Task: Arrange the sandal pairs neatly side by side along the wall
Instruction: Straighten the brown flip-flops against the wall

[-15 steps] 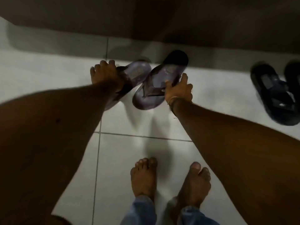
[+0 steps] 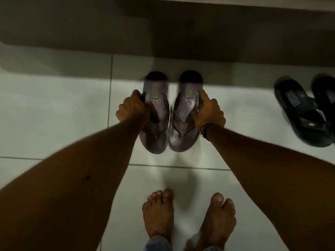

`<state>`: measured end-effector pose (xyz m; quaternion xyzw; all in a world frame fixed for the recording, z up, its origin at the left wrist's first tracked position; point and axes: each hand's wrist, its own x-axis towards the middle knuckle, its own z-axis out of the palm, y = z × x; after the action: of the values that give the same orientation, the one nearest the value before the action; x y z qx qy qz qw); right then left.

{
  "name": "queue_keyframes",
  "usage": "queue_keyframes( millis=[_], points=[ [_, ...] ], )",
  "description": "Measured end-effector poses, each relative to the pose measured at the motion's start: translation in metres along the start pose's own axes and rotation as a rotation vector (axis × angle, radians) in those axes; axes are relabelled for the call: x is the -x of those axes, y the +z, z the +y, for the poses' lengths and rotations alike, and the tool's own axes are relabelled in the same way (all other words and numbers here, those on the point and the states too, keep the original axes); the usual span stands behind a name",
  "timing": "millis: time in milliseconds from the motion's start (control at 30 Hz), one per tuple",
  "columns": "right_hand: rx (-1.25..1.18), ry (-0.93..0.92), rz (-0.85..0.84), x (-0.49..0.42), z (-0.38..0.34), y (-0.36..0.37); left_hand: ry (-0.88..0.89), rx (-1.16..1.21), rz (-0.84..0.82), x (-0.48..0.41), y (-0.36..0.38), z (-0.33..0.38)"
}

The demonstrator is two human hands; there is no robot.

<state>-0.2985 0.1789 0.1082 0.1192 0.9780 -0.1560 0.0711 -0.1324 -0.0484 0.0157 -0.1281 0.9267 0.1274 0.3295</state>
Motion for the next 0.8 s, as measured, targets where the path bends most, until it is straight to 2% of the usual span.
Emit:
queue_keyframes(
  millis=[33, 67, 100, 133, 200, 267, 433, 533, 600, 700, 800],
  points=[
    [-0.02, 0.124, -0.278, -0.001, 0.002, 0.003, -0.032, 0.094, 0.046, -0.043, -0.053, 0.02],
    [-0.038, 0.172, -0.427, -0.005, 0.009, 0.01, 0.005, 0.056, 0.092, -0.083, -0.101, 0.045],
    [-0.036, 0.164, -0.436, -0.007, 0.011, 0.013, -0.097, 0.163, 0.097, -0.112, -0.143, 0.073],
    [-0.026, 0.144, -0.407, -0.008, 0.01, 0.013, -0.203, 0.076, 0.176, -0.107, -0.13, 0.077],
    [-0.026, 0.118, -0.377, -0.01, 0.008, 0.014, -0.177, 0.152, 0.251, -0.096, -0.144, 0.089],
    [-0.02, 0.104, -0.382, -0.013, 0.008, 0.016, -0.13, 0.144, 0.239, -0.09, -0.142, 0.091],
    [0.02, 0.066, -0.401, -0.014, 0.008, 0.015, -0.143, 0.12, 0.221, -0.088, -0.149, 0.096],
    [0.027, 0.061, -0.295, -0.005, 0.011, 0.002, -0.196, 0.171, 0.263, -0.076, -0.153, 0.096],
    [0.01, 0.112, -0.246, 0.009, 0.026, -0.018, -0.217, 0.112, 0.339, -0.059, -0.162, 0.1],
    [0.03, 0.215, -0.271, 0.05, 0.078, -0.061, -0.089, -0.004, 0.404, -0.022, -0.169, 0.12],
    [0.077, 0.348, -0.279, 0.094, 0.147, -0.114, 0.079, -0.037, 0.349, 0.022, -0.167, 0.164]
  ],
)
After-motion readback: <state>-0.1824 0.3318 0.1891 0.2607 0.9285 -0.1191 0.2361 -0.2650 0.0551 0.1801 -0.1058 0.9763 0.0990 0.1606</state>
